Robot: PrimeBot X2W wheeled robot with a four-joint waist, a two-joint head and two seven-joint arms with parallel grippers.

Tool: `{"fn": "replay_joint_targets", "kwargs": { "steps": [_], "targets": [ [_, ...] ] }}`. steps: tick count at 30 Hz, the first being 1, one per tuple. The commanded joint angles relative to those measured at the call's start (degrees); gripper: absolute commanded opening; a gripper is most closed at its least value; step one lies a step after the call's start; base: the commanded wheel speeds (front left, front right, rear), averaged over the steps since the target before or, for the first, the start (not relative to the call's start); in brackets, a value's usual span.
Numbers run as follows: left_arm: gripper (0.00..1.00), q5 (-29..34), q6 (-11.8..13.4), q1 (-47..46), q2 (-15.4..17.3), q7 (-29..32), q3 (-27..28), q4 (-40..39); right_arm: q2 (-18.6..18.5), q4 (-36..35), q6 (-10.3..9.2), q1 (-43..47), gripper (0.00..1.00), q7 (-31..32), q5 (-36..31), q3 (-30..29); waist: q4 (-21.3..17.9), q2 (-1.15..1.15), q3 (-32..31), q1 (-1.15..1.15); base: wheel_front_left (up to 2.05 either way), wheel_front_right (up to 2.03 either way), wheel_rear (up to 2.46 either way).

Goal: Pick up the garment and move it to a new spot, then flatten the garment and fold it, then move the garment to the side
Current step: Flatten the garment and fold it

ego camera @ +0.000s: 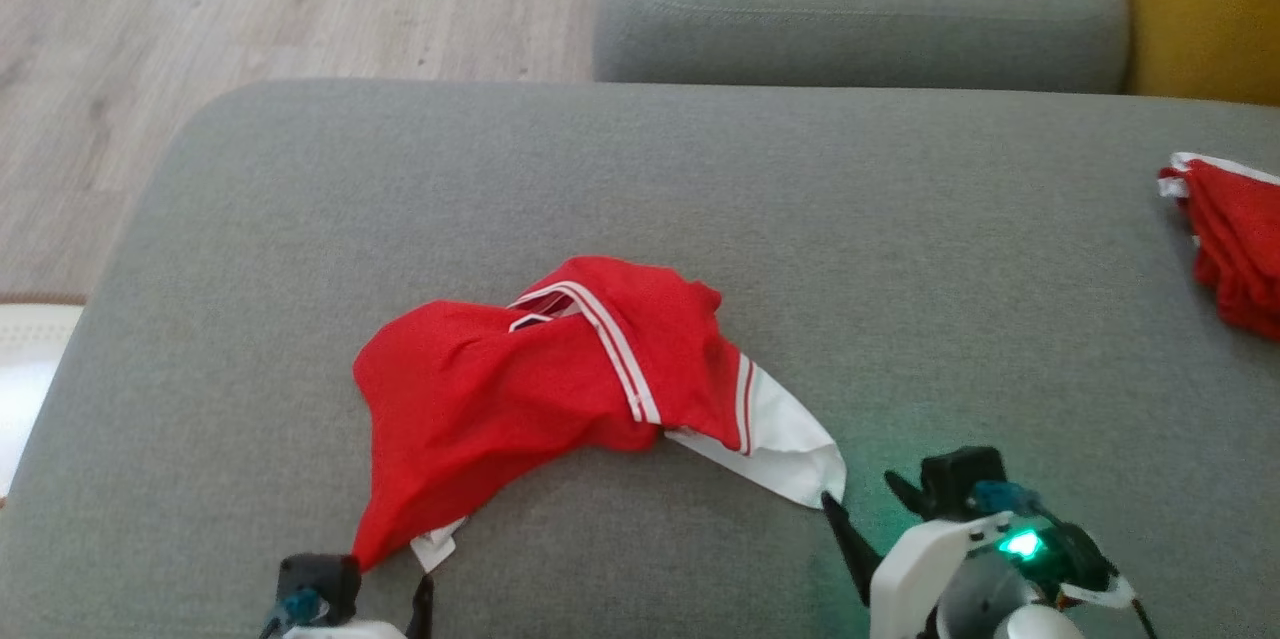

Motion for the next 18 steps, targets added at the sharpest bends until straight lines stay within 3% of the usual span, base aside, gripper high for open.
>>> {"fn": "replay_joint_targets", "kwargs": {
  "steps": [1, 18],
  "targets": [
    [1.0, -0.11, -0.25, -2.65, 0.72, 0.94, 1.39, -3.01, -0.32, -0.81, 0.39, -3.17, 1.0, 1.43, 0.5, 2.08, 1.0, 0.0, 0.92, 0.0, 0.0, 0.0, 0.0],
    [1.0, 1.12, -1.38, -9.29, 3.66, 2.17, 0.81, 0.51, -0.32, 3.42, 0.39, -9.63, 1.0, 3.48, 1.52, 4.13, 1.73, 0.0, 6.15, 0.0, 0.0, 0.0, 0.0]
  ]
}}
